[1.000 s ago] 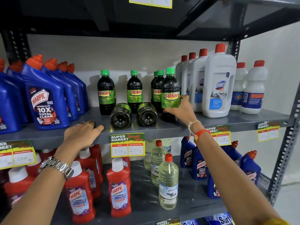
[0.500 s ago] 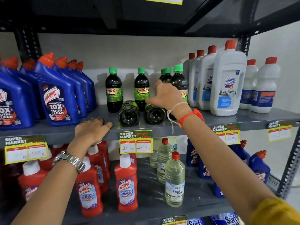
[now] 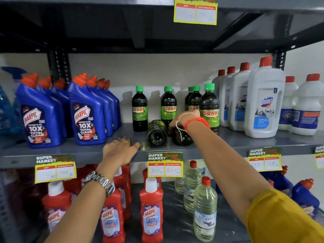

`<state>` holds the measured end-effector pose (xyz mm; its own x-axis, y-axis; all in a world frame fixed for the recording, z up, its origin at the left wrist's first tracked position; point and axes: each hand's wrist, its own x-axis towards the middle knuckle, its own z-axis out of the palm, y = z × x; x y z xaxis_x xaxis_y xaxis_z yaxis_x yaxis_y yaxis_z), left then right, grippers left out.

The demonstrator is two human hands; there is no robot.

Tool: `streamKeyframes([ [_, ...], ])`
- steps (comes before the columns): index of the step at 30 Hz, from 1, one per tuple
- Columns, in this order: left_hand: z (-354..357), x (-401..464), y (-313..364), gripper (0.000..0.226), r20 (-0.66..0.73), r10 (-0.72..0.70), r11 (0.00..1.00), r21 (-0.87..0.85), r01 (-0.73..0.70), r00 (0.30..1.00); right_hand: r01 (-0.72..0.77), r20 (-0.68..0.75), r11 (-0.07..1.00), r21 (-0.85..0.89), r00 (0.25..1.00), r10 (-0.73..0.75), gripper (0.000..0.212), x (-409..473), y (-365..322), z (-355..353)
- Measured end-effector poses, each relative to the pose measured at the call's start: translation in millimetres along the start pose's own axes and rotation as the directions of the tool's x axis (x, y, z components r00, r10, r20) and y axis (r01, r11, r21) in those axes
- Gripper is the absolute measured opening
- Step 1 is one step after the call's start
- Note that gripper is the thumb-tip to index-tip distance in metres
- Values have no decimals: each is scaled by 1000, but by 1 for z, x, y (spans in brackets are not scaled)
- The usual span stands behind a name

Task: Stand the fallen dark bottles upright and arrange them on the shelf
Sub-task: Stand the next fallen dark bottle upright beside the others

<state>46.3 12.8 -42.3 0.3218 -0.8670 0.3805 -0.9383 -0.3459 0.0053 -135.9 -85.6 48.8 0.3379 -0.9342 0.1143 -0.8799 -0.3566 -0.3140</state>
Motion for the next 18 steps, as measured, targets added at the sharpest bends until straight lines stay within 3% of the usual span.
streamKeyframes([
  [6,-2,-3,1,55,8,71,989,130,-72,997,-101,-267,978,-181,962,50,55,1,3,3],
  [9,1,0,-1,70,-39,59,996,67,-56,997,-145,-489,974,-174,871,42,51,-10,3,-5],
  [13,6,2,-2,71,-43,77,994,77,-73,996,22,-719,1000,-12,694,-24,85,-18,9,-6],
  [18,-3,-6,2,46,-4,95,985,144,-93,995,301,-795,930,212,606,-15,82,-29,15,7],
])
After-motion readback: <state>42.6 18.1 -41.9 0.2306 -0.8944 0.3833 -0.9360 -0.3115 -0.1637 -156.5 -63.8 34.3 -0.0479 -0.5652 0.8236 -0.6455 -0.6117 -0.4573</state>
